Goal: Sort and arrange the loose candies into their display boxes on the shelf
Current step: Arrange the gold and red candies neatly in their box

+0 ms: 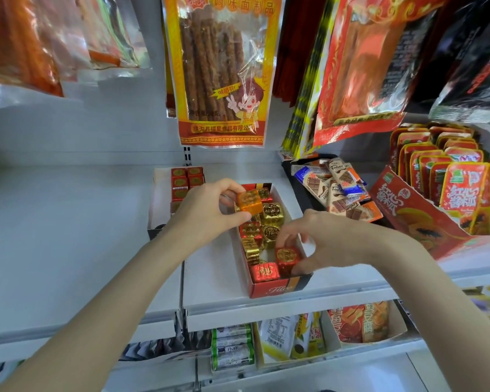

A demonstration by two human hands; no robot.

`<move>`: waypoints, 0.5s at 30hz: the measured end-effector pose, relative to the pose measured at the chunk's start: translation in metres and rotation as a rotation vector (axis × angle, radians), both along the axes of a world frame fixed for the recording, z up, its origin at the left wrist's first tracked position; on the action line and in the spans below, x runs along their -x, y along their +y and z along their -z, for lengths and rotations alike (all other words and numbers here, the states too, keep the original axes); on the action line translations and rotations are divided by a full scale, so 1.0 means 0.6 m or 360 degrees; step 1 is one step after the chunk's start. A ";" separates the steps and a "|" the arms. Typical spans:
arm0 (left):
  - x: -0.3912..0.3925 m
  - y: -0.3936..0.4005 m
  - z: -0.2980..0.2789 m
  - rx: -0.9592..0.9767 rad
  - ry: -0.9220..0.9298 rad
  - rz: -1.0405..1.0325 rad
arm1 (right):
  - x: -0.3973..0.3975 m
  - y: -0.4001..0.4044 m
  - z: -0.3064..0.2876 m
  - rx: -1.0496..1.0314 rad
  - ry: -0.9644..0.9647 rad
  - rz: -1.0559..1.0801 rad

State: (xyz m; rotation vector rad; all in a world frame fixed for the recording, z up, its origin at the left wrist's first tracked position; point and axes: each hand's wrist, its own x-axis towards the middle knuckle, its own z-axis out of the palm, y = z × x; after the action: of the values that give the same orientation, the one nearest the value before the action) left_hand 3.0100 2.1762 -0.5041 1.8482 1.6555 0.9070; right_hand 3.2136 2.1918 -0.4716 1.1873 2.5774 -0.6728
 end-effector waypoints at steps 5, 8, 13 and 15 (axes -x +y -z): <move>-0.012 -0.006 -0.002 -0.0014 0.0038 -0.0017 | -0.008 0.000 -0.008 0.0065 0.0048 0.0030; -0.009 -0.007 -0.001 0.0009 0.0006 -0.0121 | 0.005 0.003 -0.006 -0.0212 0.0335 0.0105; 0.002 -0.009 0.000 0.0054 -0.0022 -0.0197 | 0.043 -0.008 0.005 -0.0007 0.0612 0.0030; 0.003 -0.008 0.003 0.0104 -0.0010 -0.0144 | 0.051 -0.009 0.009 -0.0028 0.0529 0.0009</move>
State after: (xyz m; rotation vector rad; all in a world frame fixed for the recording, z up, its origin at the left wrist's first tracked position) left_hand 3.0081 2.1714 -0.5061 1.7378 1.7565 0.8836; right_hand 3.1829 2.1865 -0.4773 1.1741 2.8523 -0.9199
